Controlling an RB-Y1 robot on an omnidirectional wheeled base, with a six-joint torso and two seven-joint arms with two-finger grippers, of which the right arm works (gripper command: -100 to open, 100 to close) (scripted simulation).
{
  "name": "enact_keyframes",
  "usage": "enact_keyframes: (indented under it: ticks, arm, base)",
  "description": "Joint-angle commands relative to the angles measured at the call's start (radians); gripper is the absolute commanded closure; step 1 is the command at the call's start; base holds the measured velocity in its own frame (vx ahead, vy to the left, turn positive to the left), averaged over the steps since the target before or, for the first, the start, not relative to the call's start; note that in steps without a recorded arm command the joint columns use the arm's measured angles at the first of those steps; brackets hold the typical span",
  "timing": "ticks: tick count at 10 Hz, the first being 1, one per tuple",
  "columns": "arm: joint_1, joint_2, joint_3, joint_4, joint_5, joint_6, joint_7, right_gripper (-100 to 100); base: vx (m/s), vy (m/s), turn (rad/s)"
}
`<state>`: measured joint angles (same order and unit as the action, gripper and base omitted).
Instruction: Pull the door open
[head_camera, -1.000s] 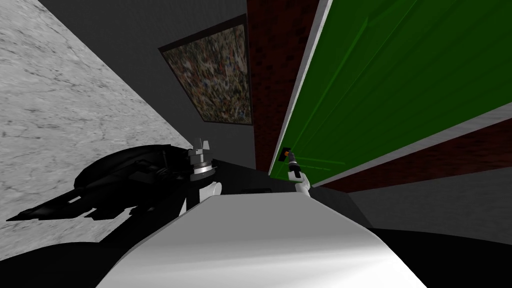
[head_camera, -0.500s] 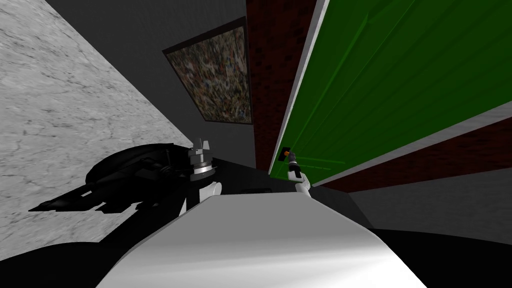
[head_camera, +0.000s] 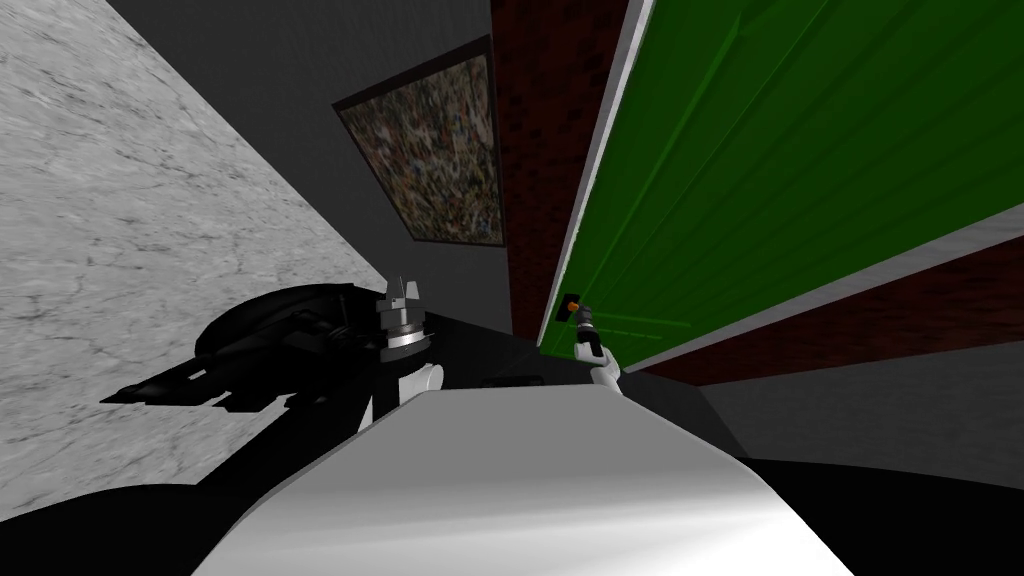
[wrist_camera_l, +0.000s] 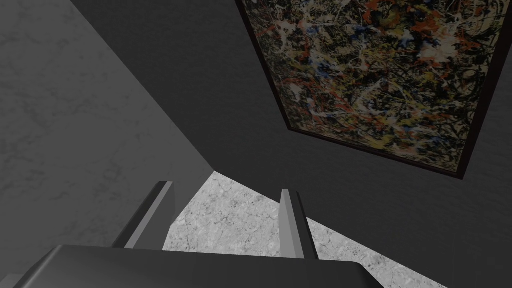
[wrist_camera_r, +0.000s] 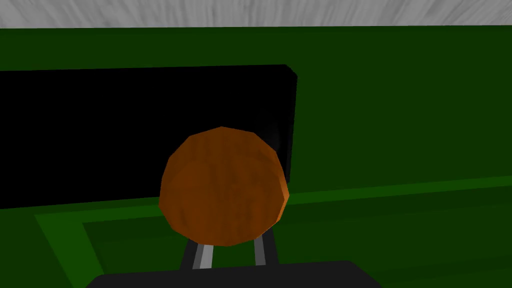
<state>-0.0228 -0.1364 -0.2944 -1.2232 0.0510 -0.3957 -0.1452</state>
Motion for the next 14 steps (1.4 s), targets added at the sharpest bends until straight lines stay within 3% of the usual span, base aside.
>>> enact_keyframes:
  ticks: [1,2,4,6,7,8,9,10,11,14]
  arm:
    - [-0.013,0.001,0.023,-0.014,-0.026,-0.009,-0.032,100]
    - [-0.013,0.001,0.023,-0.014,-0.026,-0.009,-0.032,100]
    - [-0.008,-0.012,0.055,-0.016,-0.102,-0.004,-0.099,100]
    - [-0.008,-0.012,0.055,-0.016,-0.116,-0.004,-0.115,100]
    - [-0.005,-0.019,0.071,-0.017,-0.16,-0.002,-0.157,100]
    - [-0.005,-0.019,0.071,-0.017,-0.16,-0.002,-0.157,100]
    - [-0.003,-0.026,0.087,-0.018,-0.203,0.0,-0.194,100]
    - [-0.003,-0.026,0.087,-0.018,-0.203,0.0,-0.198,100]
    - [0.006,-0.021,0.072,0.008,-0.223,0.011,-0.216,-100]
    - [0.008,-0.011,0.08,0.001,-0.27,0.016,-0.277,-100]
  base:
    - [-0.036,-0.005,0.02]
    - [-0.018,0.005,0.002]
    - [-0.044,-0.023,0.064]
    - [-0.039,-0.013,0.01]
    - [-0.034,-0.013,0.03]
    - [-0.031,-0.014,0.012]
    - [-0.039,-0.023,0.079]
    - [-0.03,-0.02,0.028]
    - [-0.033,-0.035,-0.022]
    - [-0.067,-0.021,0.018]
